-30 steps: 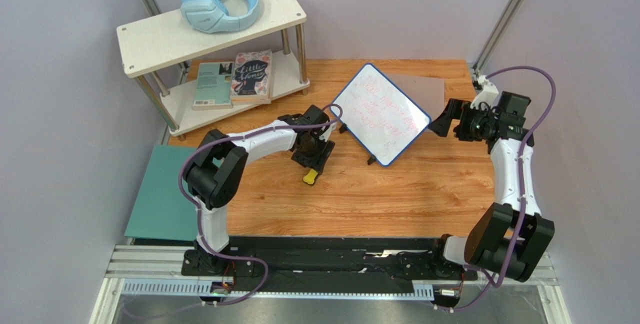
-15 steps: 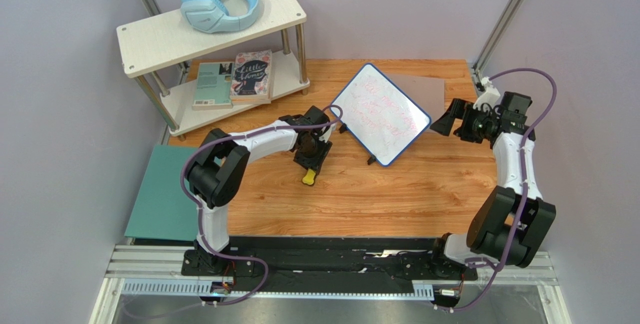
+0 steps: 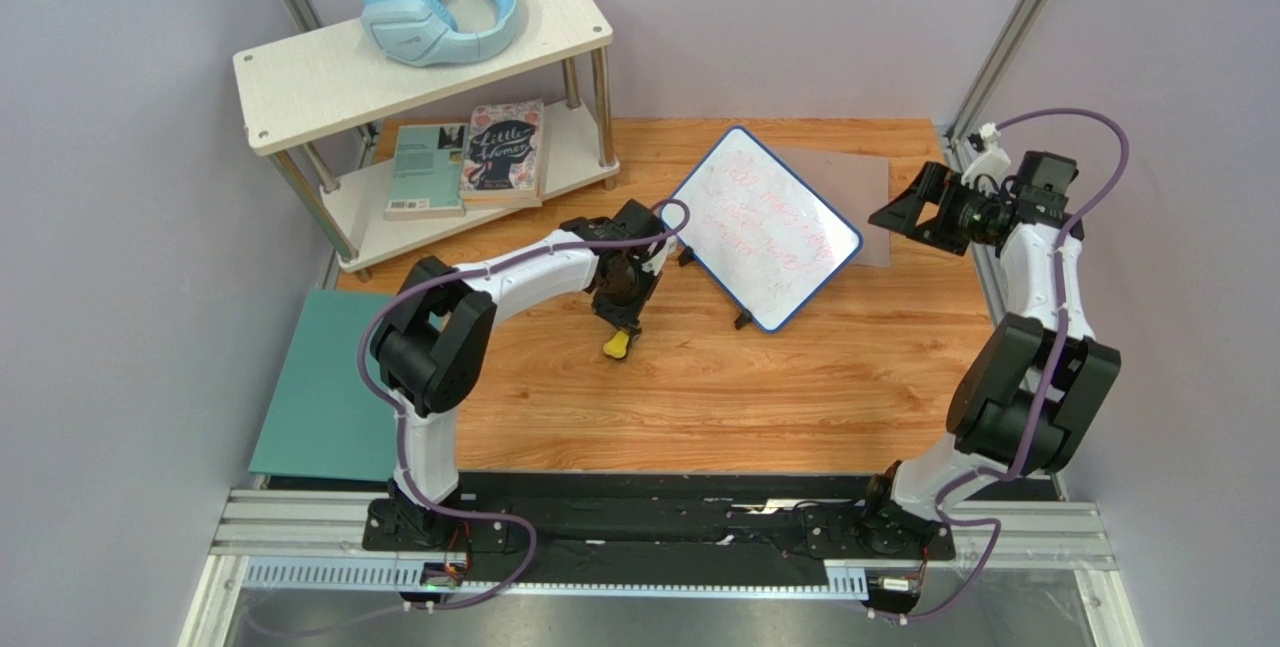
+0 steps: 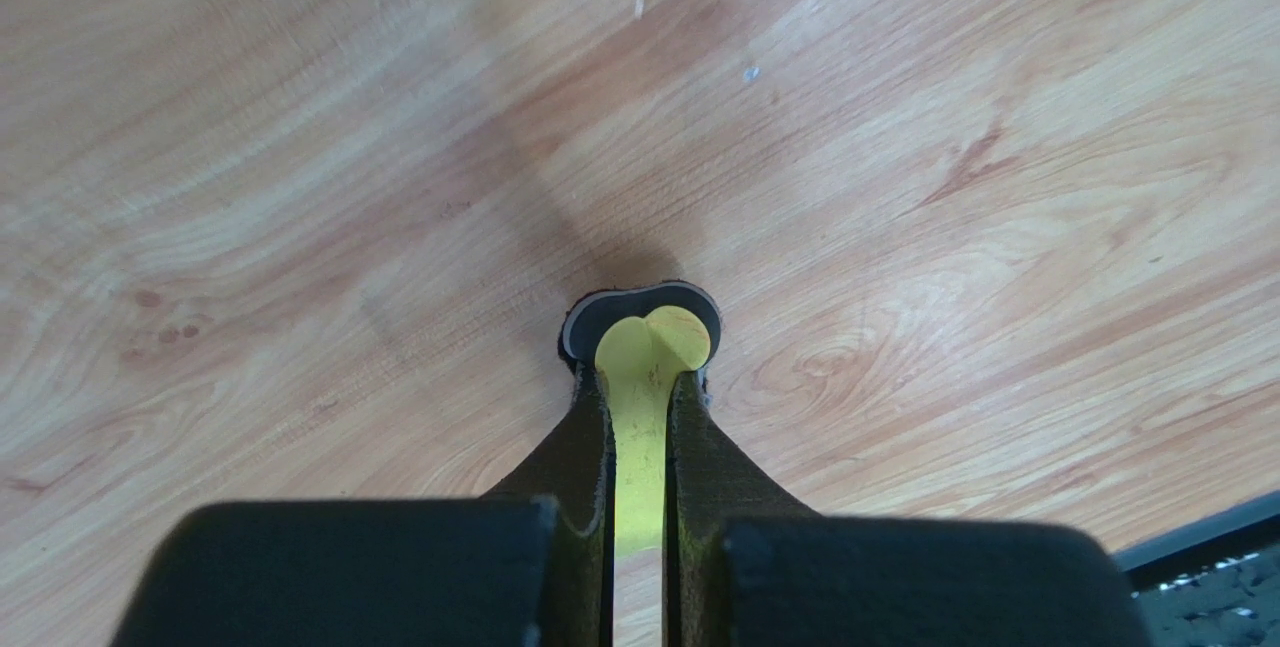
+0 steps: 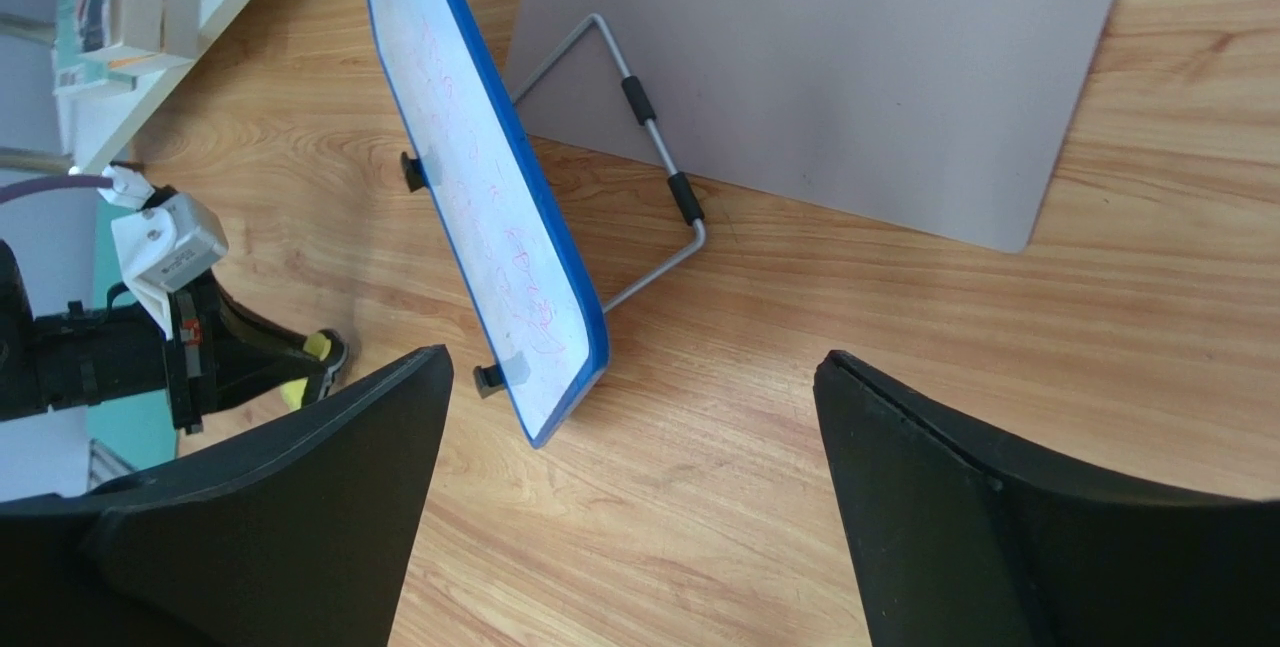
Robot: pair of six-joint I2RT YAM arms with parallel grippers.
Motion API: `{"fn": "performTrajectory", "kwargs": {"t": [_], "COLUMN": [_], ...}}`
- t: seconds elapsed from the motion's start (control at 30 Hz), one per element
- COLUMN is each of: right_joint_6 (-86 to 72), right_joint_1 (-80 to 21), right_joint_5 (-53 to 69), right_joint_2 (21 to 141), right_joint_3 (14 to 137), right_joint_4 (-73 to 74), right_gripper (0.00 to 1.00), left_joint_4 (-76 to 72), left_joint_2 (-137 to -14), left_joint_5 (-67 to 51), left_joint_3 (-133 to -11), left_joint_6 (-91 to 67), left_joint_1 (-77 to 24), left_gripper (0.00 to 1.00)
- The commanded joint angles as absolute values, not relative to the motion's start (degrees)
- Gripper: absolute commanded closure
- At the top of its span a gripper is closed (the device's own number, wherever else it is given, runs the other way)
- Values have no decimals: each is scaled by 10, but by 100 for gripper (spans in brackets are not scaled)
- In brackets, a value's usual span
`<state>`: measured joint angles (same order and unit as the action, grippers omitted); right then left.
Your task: Erase the whiteboard
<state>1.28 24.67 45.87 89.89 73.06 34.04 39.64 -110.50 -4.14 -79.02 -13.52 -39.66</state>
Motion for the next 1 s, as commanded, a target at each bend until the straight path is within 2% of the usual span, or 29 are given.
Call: {"fn": "performTrajectory", "kwargs": {"t": [0.0,0.3,0.43,0.6,0.7,0.73,0.8,0.83,0.9,0.93,0.97], "right_joint_6": [22,220,291,289,283,278,274,269,267,269,276], "right_joint_1": [249,238,218,205,192,186,182,180,180,180,179], "right_joint_5": [537,652,649,644,633,628,620,620,619,616,612], "right_joint_2": [952,1102,1136,1138,1146,1152,1158,1161,1166,1165,1164], "right_joint_3": [790,908,943,946,956,960,968,969,969,969,967], "right_joint_4": [363,559,641,635,633,633,632,630,628,628,628], "right_gripper": [6,21,30,35,44,53,65,76,83,92,96], "left_joint_4": [415,442,464,475,475,475,470,468,459,454,442], "left_joint_2": [-1086,-1106,-1135,-1172,-1182,-1184,-1189,-1191,-1193,-1193,-1193], "left_joint_5": [-46,-55,-52,-61,-59,-59,-62,-65,-82,-88,-98], "left_joint_3": [-847,-980,-1034,-1079,-1092,-1095,-1103,-1106,-1110,-1110,-1111], "left_joint_6": [-130,-127,-127,-130,-132,-133,-141,-143,-154,-156,-159], "left_joint_1": [-399,-399,-399,-399,-397,-396,-390,-388,-381,-374,-372], "left_gripper": [100,100,100,100,100,100,100,100,100,100,100]}}
